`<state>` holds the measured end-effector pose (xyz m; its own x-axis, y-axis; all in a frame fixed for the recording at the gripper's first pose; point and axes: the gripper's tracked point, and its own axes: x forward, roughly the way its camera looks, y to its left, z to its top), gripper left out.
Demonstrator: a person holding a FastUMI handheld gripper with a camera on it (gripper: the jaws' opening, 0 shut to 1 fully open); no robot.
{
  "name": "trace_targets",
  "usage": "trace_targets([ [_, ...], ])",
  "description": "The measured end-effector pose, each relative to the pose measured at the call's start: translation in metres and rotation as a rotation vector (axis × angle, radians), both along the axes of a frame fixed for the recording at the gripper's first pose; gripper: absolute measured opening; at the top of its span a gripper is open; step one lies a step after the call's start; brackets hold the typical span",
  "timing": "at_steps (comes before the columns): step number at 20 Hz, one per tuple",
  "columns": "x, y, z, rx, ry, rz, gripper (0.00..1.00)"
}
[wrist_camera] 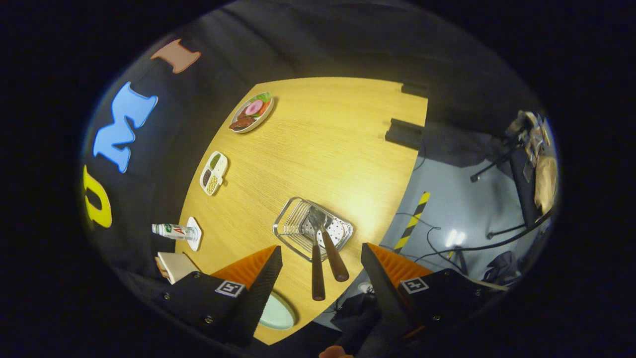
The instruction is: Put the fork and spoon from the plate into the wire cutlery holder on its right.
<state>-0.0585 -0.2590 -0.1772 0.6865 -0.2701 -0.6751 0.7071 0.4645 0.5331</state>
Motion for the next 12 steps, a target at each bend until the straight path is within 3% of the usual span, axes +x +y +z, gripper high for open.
trace_targets([
  [12,0.020,-0.011,0.144,-0.706,-0.209,0.003,0.98],
])
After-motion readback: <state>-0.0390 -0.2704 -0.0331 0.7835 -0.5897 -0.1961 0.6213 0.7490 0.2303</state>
